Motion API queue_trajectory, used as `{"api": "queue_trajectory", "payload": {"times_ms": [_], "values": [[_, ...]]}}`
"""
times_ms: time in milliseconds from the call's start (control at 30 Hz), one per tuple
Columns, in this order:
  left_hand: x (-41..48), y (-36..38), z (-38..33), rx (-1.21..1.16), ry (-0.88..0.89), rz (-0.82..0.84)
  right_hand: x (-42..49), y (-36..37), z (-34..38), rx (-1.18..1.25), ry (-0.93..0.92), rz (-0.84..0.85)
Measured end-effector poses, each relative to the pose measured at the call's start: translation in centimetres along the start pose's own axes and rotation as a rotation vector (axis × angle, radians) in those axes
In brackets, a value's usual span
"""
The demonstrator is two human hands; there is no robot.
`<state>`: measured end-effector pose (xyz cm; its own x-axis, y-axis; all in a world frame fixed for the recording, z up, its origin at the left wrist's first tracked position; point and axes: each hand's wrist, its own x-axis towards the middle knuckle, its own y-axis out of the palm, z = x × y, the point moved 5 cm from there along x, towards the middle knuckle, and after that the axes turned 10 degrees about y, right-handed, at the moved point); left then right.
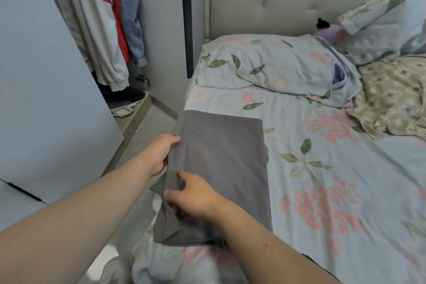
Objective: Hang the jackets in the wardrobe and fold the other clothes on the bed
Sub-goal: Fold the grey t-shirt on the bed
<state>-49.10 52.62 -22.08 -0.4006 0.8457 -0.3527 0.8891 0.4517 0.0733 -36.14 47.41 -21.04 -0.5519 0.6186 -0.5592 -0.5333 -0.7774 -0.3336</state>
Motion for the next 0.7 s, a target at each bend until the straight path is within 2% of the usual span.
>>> {"api": "queue_trajectory", "payload": {"times_ms": [67,167,233,300,400,467,533,700], "values": [[-1.4,-0.9,0.3,0.063,0.007,0.008,-0.3,-1.4,-0.5,0.003,-0.009,0.049],[-4.1,-3.0,1.8,0.286,-0.032,-0.011,-0.9,-7.3,-1.0,0.006,-0.045,-0.209],[-6.4,-4.2,3.1,0.328,-0.098,-0.018,-2.1,-11.6,-2.9,0.14,0.028,-0.391],[-8.9,-4.8,4.2,0.334,-0.172,-0.022,-3.8,-14.1,-5.9,0.213,0.122,-0.462],[-11.6,-4.7,5.4,0.346,-0.192,-0.047,-6.4,-14.9,-11.0,0.082,0.31,-0.389],[-13.0,-4.6,5.9,0.359,-0.169,-0.084,-7.7,-14.4,-13.1,0.133,0.404,-0.313],[-14.1,-4.4,6.2,0.342,-0.175,-0.113,-8.4,-14.0,-13.6,0.205,0.444,-0.307],[-15.6,-3.5,5.9,0.258,-0.141,-0.11,-9.5,-11.8,-12.7,0.047,0.535,-0.146]]}}
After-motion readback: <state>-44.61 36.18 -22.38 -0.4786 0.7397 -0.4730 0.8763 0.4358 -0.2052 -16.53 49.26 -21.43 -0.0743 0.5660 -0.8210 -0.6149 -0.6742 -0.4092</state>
